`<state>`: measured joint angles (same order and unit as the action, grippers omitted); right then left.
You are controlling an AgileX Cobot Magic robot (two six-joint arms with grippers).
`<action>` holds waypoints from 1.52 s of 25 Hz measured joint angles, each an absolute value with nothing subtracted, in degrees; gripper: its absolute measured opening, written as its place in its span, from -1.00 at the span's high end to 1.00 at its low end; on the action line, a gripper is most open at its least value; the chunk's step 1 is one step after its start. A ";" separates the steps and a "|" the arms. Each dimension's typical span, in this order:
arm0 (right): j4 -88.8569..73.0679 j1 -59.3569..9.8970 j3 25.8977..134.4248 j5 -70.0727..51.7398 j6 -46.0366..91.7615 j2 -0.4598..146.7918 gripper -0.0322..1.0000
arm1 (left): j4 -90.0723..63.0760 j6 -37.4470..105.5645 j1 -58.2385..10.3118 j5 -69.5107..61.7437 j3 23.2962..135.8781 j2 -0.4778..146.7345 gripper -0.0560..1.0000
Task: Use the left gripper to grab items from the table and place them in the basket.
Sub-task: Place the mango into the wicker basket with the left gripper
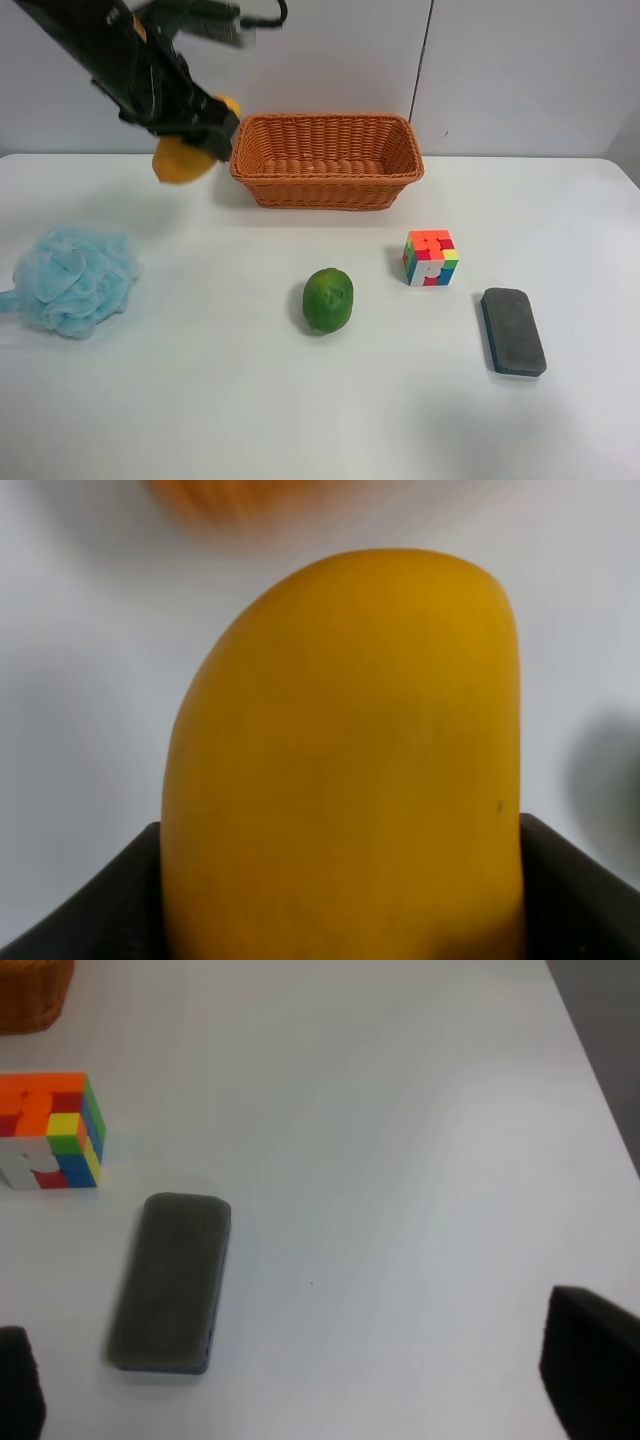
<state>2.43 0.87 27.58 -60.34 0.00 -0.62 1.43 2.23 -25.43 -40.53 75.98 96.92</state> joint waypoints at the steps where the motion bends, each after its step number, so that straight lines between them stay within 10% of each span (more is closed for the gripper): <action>1: 2.43 0.87 27.58 -60.34 0.00 -0.62 -0.99 | 4.05 2.23 -25.43 -40.47 78.72 96.53 -0.26; 20: 2.43 0.87 27.58 -60.34 0.00 -0.62 -0.99 | 11.26 16.28 -27.66 -30.30 113.04 129.84 -0.26; 38: 2.43 0.87 27.58 -60.34 0.00 -0.62 -0.99 | 7.53 16.64 -27.77 -28.18 115.61 134.42 -0.26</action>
<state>2.43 0.87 27.58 -60.34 0.00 -0.62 7.53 16.64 -27.77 -28.18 115.61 134.42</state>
